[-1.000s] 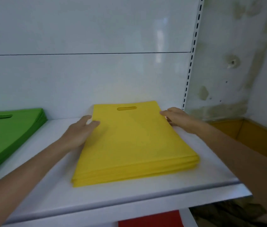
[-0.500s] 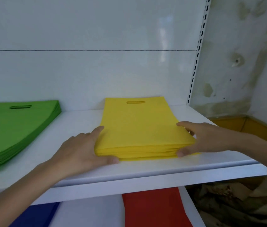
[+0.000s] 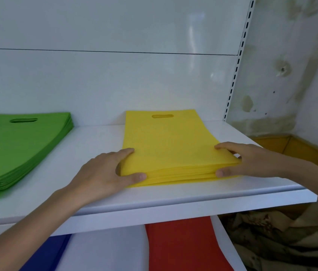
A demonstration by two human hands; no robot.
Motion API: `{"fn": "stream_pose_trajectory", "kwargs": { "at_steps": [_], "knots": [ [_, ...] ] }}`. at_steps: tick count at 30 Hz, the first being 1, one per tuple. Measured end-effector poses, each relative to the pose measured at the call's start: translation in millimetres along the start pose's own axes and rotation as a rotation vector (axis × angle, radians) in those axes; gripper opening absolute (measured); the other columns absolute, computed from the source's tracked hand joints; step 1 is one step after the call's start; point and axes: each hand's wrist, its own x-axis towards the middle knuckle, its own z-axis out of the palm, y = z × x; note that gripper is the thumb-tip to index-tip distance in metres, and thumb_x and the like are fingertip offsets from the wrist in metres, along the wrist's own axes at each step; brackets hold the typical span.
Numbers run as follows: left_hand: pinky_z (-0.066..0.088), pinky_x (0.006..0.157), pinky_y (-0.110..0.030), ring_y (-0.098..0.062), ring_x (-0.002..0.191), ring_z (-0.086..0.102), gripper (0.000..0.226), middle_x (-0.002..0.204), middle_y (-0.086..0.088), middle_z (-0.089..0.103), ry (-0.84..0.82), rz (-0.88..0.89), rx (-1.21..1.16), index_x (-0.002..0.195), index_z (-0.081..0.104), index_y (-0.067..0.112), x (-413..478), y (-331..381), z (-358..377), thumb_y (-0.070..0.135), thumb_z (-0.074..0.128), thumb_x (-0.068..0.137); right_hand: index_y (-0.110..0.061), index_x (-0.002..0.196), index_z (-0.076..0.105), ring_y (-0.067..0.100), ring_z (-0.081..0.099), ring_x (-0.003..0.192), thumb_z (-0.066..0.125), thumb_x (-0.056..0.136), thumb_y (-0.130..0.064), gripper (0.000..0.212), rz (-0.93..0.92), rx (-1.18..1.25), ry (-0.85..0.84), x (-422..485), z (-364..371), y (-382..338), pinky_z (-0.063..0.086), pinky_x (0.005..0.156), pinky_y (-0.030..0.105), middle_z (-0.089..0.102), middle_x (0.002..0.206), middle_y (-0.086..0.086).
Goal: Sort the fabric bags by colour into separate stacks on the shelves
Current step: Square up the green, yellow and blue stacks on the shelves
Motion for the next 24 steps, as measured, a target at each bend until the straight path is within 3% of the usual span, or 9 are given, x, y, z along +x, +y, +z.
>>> {"fn": "stream_pose_trajectory", "kwargs": {
  "at_steps": [3,6,9,12,15,18,21,24],
  "knots": [
    [0.036,0.093,-0.029,-0.014,0.129,0.039,0.094,0.144,0.013,0.038,0.005,-0.016,-0.016,0.142,0.019,0.048,-2,-4,-4,0.080,0.036,0.056,-0.042,0.141,0.025,0.014,0.036,0.126,0.055,0.048,-0.081,0.105,-0.008,-0.039,-0.023,-3,5,-3,0.034,0.096,0.025,0.032,0.145,-0.007],
    [0.037,0.099,-0.030,-0.015,0.130,0.038,0.103,0.144,0.010,0.039,-0.042,0.003,-0.030,0.141,0.009,0.052,-6,-8,-6,0.085,0.038,0.049,-0.039,0.145,0.017,0.013,0.028,0.133,0.054,0.046,-0.082,0.114,-0.038,-0.099,-0.023,-3,14,-2,0.029,0.106,0.029,0.025,0.149,-0.009],
    [0.034,0.099,-0.028,-0.012,0.131,0.035,0.105,0.146,0.017,0.033,-0.033,0.042,0.036,0.140,0.013,0.053,-9,-3,-3,0.093,0.032,0.045,-0.038,0.144,0.020,0.013,0.033,0.127,0.058,0.049,-0.075,0.109,-0.029,-0.089,0.041,-3,12,-3,0.030,0.096,0.024,0.031,0.146,-0.006],
    [0.036,0.093,-0.028,-0.011,0.128,0.040,0.088,0.143,0.019,0.039,-0.006,0.008,0.005,0.138,0.024,0.053,-8,2,-6,0.081,0.039,0.055,-0.040,0.143,0.021,0.016,0.035,0.129,0.061,0.052,-0.069,0.103,-0.013,-0.079,0.029,1,4,-5,0.031,0.093,0.024,0.033,0.146,-0.004],
    [0.037,0.080,-0.029,-0.016,0.120,0.047,0.083,0.134,0.013,0.050,-0.075,-0.003,0.059,0.137,0.019,0.056,-4,0,-8,0.080,0.036,0.059,-0.044,0.142,0.021,0.015,0.032,0.133,0.059,0.048,-0.073,0.106,0.004,-0.039,-0.041,1,-1,-7,0.031,0.103,0.027,0.029,0.149,-0.007],
    [0.039,0.080,-0.029,-0.016,0.115,0.050,0.093,0.130,0.011,0.054,-0.064,-0.034,-0.008,0.136,0.022,0.056,-4,-3,-12,0.091,0.036,0.051,-0.046,0.141,0.021,0.016,0.032,0.131,0.056,0.047,-0.077,0.105,0.010,-0.065,-0.041,0,3,-6,0.030,0.101,0.028,0.031,0.147,-0.004],
    [0.039,0.088,-0.029,-0.014,0.127,0.042,0.105,0.141,0.013,0.043,-0.086,-0.022,0.027,0.138,0.018,0.055,-7,0,-12,0.092,0.040,0.042,-0.044,0.141,0.026,0.013,0.036,0.118,0.058,0.052,-0.074,0.099,-0.021,-0.079,0.032,-1,9,-2,0.031,0.093,0.025,0.036,0.142,-0.002],
    [0.037,0.084,-0.028,-0.015,0.126,0.043,0.112,0.140,0.011,0.044,-0.084,-0.008,0.079,0.140,0.015,0.052,-8,5,-9,0.095,0.037,0.039,-0.042,0.139,0.034,0.014,0.036,0.128,0.064,0.058,-0.067,0.090,-0.027,-0.028,0.066,3,4,-2,0.032,0.095,0.024,0.036,0.146,-0.005]
  ]
}}
